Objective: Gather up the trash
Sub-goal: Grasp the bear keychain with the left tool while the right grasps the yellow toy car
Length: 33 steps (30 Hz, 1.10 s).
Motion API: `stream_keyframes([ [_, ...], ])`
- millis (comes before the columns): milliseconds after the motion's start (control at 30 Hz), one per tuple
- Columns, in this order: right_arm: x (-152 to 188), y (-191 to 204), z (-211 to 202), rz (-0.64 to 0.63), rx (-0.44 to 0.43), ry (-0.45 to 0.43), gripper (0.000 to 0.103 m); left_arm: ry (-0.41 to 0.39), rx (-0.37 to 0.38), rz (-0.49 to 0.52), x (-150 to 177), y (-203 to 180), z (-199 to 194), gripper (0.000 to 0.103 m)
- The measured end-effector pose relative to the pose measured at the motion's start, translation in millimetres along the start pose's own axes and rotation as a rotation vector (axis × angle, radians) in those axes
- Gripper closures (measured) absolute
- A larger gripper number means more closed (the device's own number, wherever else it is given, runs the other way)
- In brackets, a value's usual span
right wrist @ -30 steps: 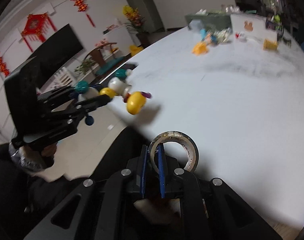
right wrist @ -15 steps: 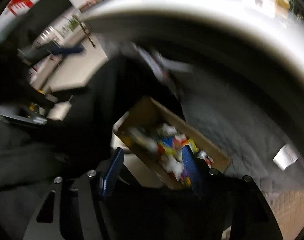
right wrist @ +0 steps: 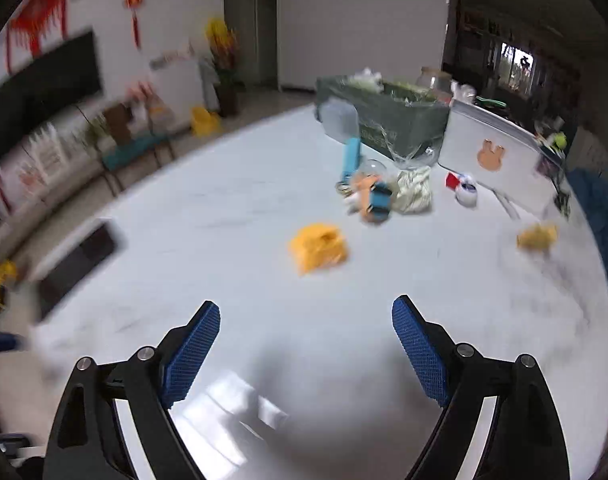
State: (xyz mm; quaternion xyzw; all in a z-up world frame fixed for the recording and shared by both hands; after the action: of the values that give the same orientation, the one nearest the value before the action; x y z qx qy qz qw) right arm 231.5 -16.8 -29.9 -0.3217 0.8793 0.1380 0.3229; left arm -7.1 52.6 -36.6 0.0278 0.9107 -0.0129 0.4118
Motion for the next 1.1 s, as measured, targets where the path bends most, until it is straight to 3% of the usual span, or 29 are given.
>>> stream_keyframes([
  [100,-7,-11,43,0.002,-0.037,0.07,0.028,0.025,-0.061,-0.003,-23,8,24,0.016],
  [133,-5,-10,53,0.003,-0.054,0.105,0.052,0.032,-0.073,0.0,-28,10,32,0.016],
  [167,-3,-10,58,0.012,-0.066,0.107,0.064,0.039,-0.082,-0.001,-36,10,41,0.016],
  [267,0,-17,47,0.041,-0.065,0.079,0.064,0.053,-0.077,-0.028,-69,8,76,0.016],
  [333,9,-26,29,0.078,-0.11,0.036,0.064,0.051,-0.069,-0.055,-89,7,96,0.016],
  [500,54,-73,-61,0.196,-0.118,-0.076,0.064,0.091,-0.071,-0.11,-144,-20,175,0.016],
  [767,142,-121,-136,0.304,-0.04,-0.067,0.064,0.175,-0.182,-0.154,-191,-57,297,0.016],
  [800,147,-123,-135,0.308,-0.037,-0.068,0.064,0.21,-0.194,-0.167,-191,-55,305,0.022],
  [833,155,-124,-139,0.317,-0.038,-0.07,0.064,0.182,-0.199,-0.175,-198,-53,304,0.053],
  [867,159,-123,-140,0.326,-0.045,-0.074,0.064,0.159,-0.159,-0.183,-203,-54,302,0.061],
  [967,163,-117,-142,0.336,-0.069,-0.097,0.064,0.164,-0.108,-0.177,-198,-51,288,0.062],
  [1100,160,-97,-148,0.323,-0.104,-0.134,0.064,0.106,-0.028,-0.109,-170,-51,225,0.063],
])
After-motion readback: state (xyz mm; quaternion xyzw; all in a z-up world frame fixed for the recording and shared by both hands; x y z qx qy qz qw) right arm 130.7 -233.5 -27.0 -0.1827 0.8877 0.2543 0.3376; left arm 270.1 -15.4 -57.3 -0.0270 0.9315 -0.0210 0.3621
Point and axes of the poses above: each gripper's, at about its wrist camera, not at the fingertips, and z roughly the way its jaws point, y to its left, x to its underside, the point moved 8 cm from there along z, roughly the way its jaws point, and after that the axes turned 5 degrees about -x, right-handed, at the moved point
